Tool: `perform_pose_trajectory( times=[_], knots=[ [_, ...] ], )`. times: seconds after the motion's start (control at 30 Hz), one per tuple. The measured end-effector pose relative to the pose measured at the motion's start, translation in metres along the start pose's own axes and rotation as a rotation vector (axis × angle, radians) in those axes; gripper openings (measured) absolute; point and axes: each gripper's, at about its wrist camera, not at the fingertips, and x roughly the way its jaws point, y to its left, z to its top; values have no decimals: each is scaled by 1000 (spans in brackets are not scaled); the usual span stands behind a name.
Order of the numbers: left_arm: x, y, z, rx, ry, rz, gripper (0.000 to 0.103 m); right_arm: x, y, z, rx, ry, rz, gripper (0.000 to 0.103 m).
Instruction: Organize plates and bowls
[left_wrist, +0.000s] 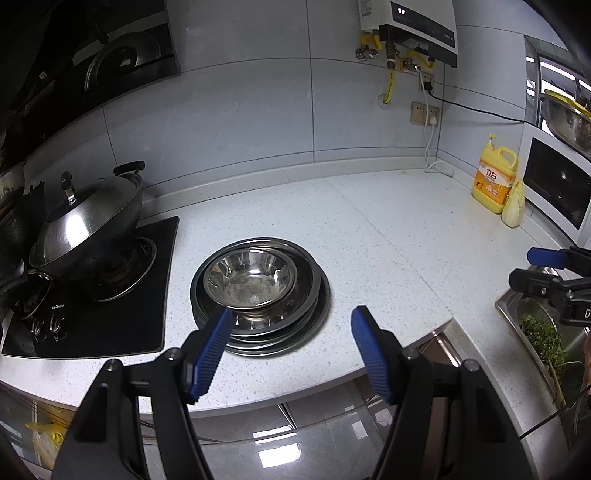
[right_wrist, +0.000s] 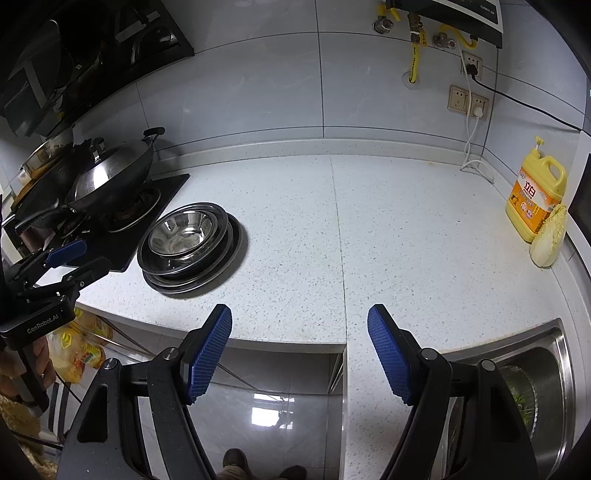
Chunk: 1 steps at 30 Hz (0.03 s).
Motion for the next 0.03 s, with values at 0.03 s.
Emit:
perform_pose_trajectory(
  times=[0.03],
  knots=[
    [-1,0,0,-1,-2,1,66,0,1,-1,0,-1,-1,72]
  ],
)
